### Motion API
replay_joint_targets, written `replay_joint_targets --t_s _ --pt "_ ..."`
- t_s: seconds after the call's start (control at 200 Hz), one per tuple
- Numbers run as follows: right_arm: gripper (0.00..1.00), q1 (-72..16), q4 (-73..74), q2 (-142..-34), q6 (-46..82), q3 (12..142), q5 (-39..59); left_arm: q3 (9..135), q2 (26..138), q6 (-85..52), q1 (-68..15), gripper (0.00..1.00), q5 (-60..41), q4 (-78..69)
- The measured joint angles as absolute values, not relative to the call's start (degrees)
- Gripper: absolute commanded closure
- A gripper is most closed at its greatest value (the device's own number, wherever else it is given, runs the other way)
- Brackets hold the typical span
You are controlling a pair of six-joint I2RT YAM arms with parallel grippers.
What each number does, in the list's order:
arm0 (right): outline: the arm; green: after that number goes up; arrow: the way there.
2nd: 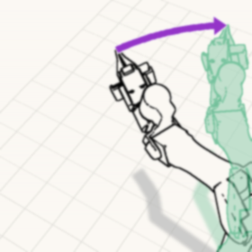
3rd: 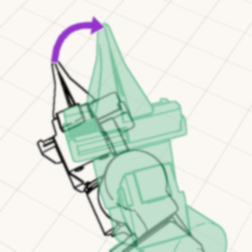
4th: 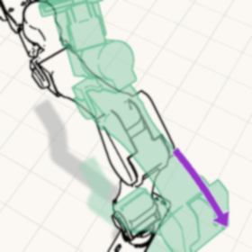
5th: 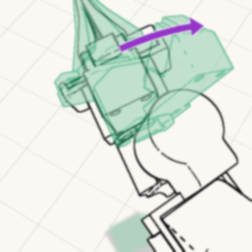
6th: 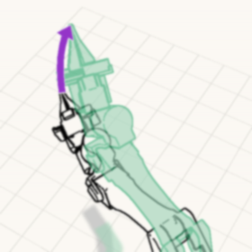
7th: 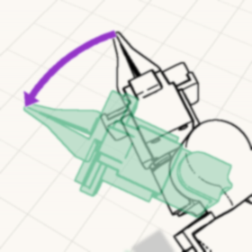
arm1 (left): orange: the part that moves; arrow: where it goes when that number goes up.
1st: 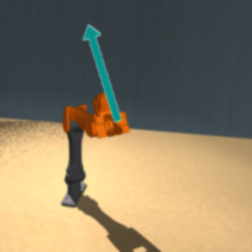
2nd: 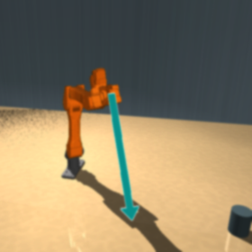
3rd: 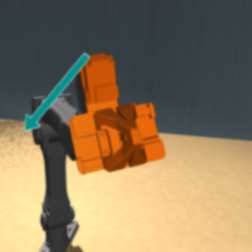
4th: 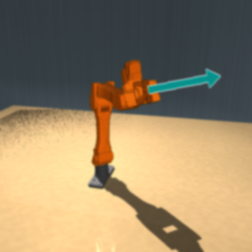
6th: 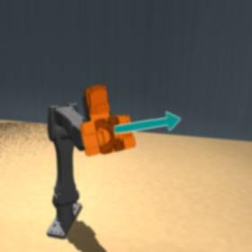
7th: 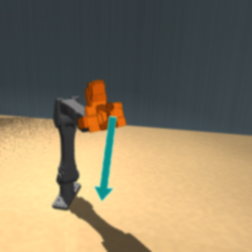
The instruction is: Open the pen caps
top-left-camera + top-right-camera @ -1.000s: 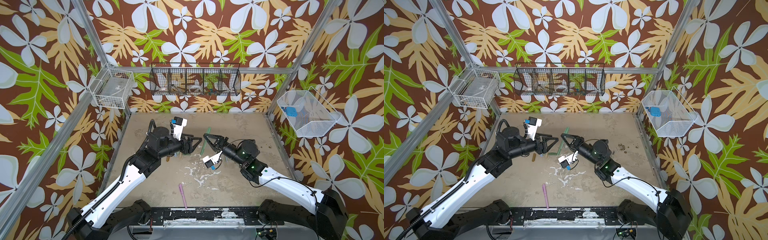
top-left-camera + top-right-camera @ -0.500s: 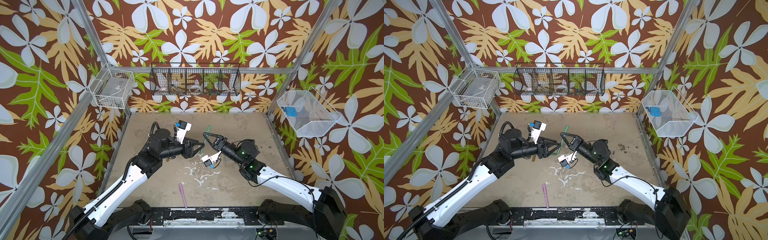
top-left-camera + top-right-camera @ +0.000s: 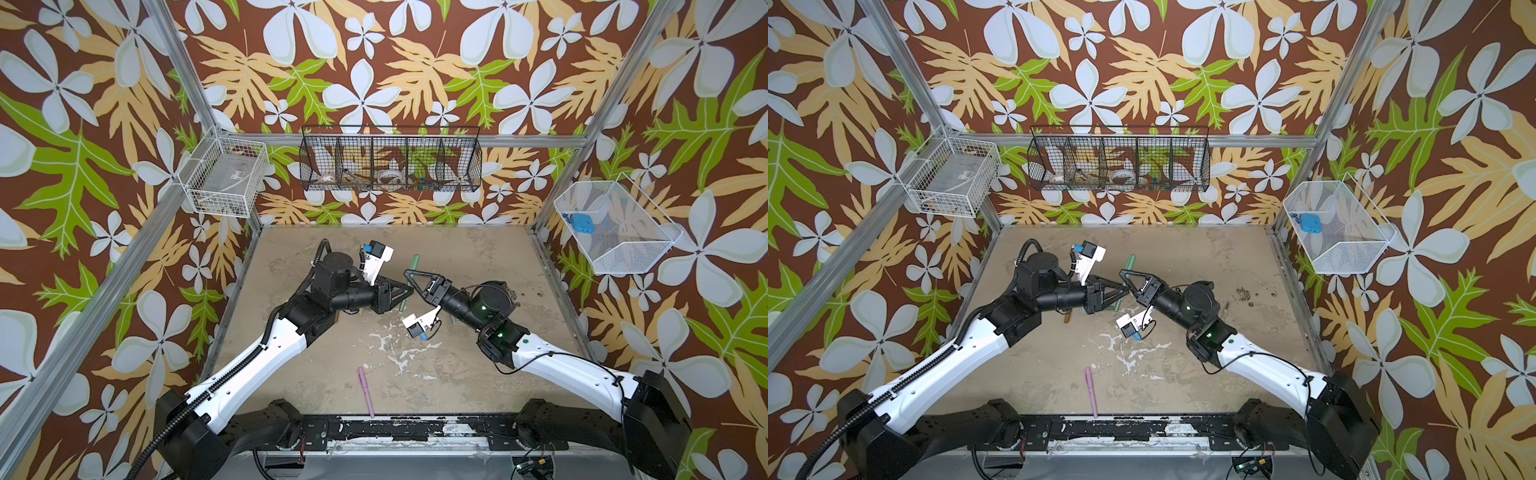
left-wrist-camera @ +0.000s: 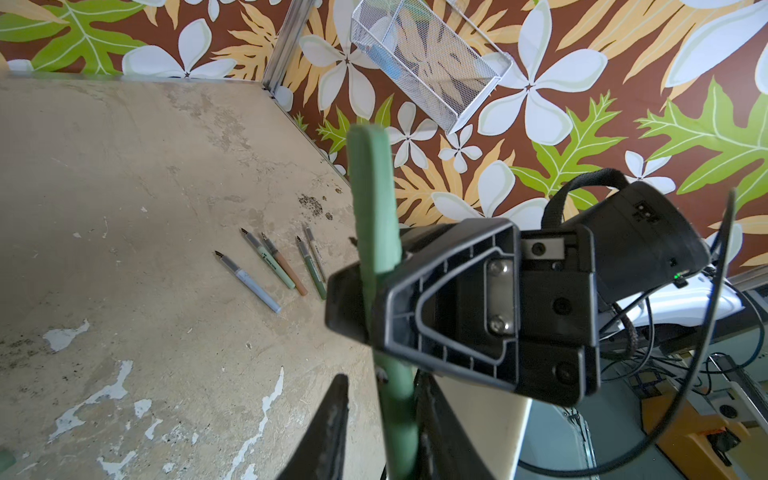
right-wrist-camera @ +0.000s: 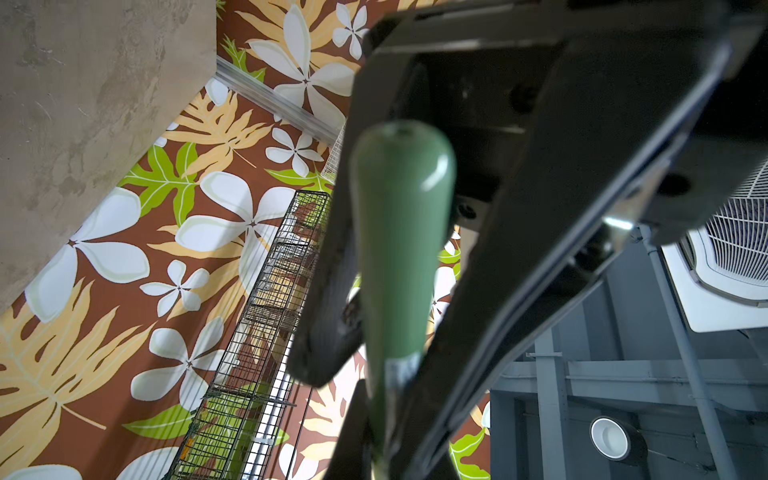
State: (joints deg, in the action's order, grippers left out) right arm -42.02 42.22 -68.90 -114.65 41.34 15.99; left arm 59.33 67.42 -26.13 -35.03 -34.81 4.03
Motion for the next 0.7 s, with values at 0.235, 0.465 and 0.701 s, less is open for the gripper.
replay_joint_targets --t_s 0.235,0.465,0.701 --pt "0.44 -42.1 41.9 -69.0 -114.1 41.4 15.0 59.1 68.3 -27.2 -35.0 1.0 -34.5 3.2" --pt "0.46 -42.2 42.9 -65.6 -99.1 40.2 11.8 56.1 63.1 -27.3 -35.0 1.0 -27.7 -1.5" --pt "0.48 -42.2 38.3 -60.1 -65.1 41.1 9.0 50.2 57.9 -28.4 -35.0 1.0 -19.4 -11.7"
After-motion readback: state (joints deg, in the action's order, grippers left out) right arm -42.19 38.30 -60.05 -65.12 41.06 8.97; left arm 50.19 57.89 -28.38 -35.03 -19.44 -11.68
